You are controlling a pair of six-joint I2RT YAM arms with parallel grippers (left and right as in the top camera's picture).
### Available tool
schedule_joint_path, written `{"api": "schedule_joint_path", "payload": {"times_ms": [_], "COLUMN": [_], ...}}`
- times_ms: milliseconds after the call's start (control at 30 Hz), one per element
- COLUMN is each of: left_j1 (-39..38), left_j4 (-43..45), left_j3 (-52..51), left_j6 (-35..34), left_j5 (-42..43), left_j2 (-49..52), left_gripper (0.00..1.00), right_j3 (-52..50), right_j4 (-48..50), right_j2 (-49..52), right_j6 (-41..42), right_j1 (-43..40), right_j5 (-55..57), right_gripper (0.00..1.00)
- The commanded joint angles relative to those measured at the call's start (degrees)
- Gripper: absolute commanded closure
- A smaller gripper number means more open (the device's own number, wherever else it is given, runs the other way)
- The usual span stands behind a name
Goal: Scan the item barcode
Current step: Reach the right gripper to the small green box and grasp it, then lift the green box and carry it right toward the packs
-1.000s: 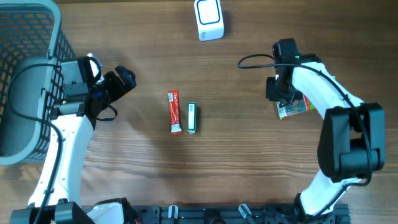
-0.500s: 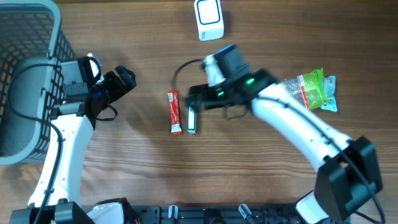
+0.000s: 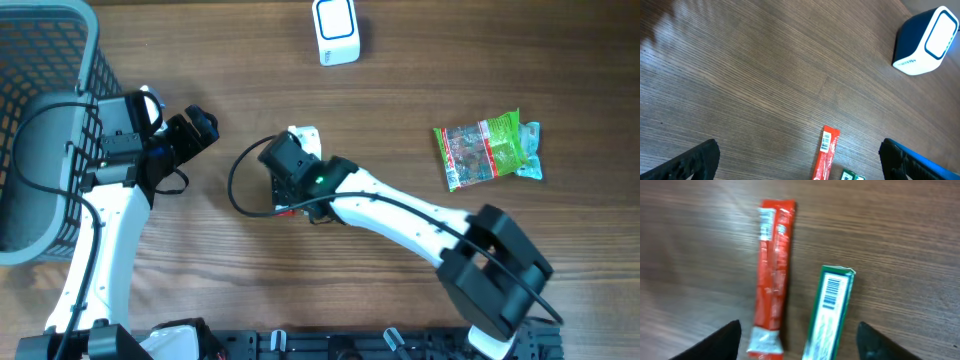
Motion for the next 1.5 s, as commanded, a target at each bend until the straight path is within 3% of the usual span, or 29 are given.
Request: {"api": "schedule_joint_path", "payload": {"times_ms": [0,233,1100,1267,1400,1467], "left_j1": [0.17,0.17,0.17,0.17,0.17,0.17], "left_j4": [0.13,0.13,0.13,0.13,0.13,0.13], "left_j3": [-0.04,-0.04,-0.04,-0.04,-0.04,-0.04], "left_j6": [0.5,0.5,0.5,0.5,0.5,0.5], "left_j5": [0.24,0.24,0.24,0.24,0.24,0.24], "left_j2": [0.35,0.35,0.35,0.35,0.35,0.35], "left_gripper": [0.0,0.0,0.0,0.0,0.0,0.0], "right_j3": [0.46,0.46,-3.1,-3.1,-3.04,-2.6], "right_j4": [0.02,0.2,4.09,4.24,4.52,4.96], "right_j2": [4.13,4.92,5.86,5.84,5.73,5.29], "right_j6": [1.95,1.81,3.91,3.72,2.73,-1.6], "right_j1": [0.09,-0.04,-1.11,-1.46,-3.3,-4.7], "right_j5": [2.27,2.75,2.91,4.79,9.16,9.14], "right_gripper": [0.35,0.48,0.57,0.74,0.73,0.69]}}
